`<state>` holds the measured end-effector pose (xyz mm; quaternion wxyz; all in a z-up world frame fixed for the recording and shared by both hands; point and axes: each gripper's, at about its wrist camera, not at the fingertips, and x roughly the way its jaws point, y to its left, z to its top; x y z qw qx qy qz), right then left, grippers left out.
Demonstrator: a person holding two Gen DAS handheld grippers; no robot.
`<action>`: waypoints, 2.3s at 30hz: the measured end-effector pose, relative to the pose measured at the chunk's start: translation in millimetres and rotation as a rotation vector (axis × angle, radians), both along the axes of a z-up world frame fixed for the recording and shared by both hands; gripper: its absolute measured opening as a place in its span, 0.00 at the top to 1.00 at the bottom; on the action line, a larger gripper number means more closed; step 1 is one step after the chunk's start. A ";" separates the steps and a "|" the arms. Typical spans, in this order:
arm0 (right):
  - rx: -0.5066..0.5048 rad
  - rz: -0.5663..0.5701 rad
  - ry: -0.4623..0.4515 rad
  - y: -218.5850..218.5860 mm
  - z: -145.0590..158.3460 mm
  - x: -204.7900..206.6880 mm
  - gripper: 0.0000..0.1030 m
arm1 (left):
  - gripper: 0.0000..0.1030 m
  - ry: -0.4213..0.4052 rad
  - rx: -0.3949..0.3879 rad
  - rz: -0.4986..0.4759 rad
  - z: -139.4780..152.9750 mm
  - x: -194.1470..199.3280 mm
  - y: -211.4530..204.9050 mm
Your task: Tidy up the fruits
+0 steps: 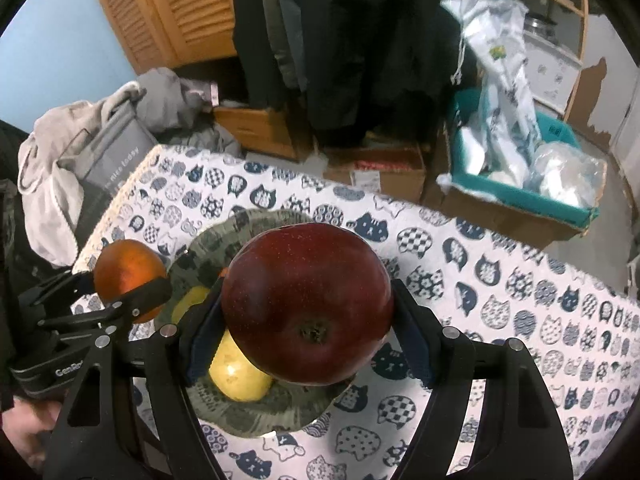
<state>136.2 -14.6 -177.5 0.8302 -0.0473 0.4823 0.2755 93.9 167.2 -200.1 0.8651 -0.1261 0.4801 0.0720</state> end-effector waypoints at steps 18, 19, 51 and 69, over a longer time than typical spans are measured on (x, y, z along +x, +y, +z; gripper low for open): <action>-0.016 0.005 0.093 5.2 -44.9 13.0 0.26 | 0.35 0.101 -0.014 -0.007 -43.1 17.0 0.1; -0.015 0.007 0.095 5.5 -45.3 13.0 0.26 | 0.35 0.099 -0.017 -0.009 -42.6 17.5 0.3; -0.099 0.132 0.065 57.8 -47.8 -14.3 0.18 | 0.16 0.084 0.062 0.067 -15.1 -35.5 20.7; -0.029 0.027 -0.023 18.8 2.2 -14.1 0.18 | 0.16 -0.027 0.063 0.069 35.6 -55.0 15.5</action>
